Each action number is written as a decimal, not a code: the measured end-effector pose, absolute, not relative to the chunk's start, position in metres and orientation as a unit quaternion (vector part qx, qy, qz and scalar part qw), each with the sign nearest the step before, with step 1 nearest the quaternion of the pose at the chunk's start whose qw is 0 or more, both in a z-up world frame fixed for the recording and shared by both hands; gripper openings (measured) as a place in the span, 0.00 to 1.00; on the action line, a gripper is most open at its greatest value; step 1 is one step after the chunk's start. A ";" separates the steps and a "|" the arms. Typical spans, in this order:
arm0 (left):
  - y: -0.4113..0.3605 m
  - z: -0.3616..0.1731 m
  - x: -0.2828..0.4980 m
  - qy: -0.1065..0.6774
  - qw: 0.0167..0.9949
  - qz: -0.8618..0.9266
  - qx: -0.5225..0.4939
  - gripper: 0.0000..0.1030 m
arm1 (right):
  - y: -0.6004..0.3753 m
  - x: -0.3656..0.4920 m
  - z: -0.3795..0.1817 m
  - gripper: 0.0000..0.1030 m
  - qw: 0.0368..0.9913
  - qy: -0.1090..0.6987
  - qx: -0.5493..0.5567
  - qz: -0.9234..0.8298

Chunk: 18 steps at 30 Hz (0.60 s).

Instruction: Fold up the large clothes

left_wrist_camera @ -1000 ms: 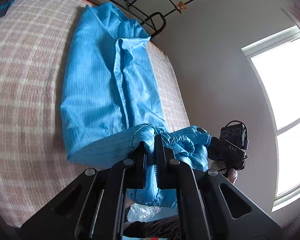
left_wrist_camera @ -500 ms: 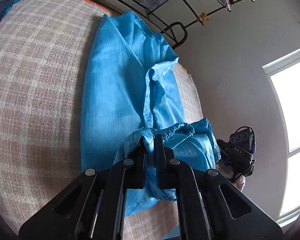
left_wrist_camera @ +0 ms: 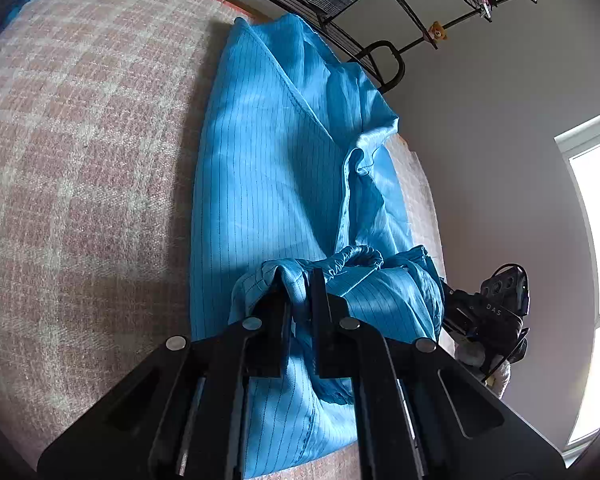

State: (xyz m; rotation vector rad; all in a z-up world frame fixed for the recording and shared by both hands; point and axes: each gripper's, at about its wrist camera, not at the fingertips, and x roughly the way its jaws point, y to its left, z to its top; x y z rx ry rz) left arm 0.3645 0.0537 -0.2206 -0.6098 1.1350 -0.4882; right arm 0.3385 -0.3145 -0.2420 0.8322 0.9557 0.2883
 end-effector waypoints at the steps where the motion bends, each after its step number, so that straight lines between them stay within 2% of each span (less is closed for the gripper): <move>1: 0.054 -0.219 0.365 0.523 0.774 -0.224 -0.278 0.08 | -0.315 0.338 -0.240 0.36 0.798 0.442 0.386 0.134; 2: 0.054 -0.217 0.365 0.519 0.776 -0.225 -0.278 0.14 | -0.316 0.337 -0.236 0.51 0.802 0.438 0.385 0.130; 3: 0.055 -0.215 0.366 0.515 0.778 -0.224 -0.282 0.19 | -0.318 0.334 -0.231 0.52 0.808 0.429 0.385 0.126; 5: 0.062 -0.207 0.364 0.497 0.786 -0.225 -0.290 0.45 | -0.323 0.330 -0.222 0.52 0.814 0.413 0.384 0.136; 7: 0.071 -0.196 0.364 0.472 0.799 -0.223 -0.297 0.61 | -0.324 0.325 -0.211 0.49 0.823 0.404 0.372 0.143; 11: 0.088 -0.179 0.361 0.453 0.812 -0.227 -0.290 0.62 | -0.312 0.315 -0.198 0.38 0.840 0.410 0.316 0.164; 18: 0.098 -0.182 0.333 0.473 0.821 -0.228 -0.224 0.62 | -0.267 0.306 -0.203 0.36 0.862 0.443 0.184 0.165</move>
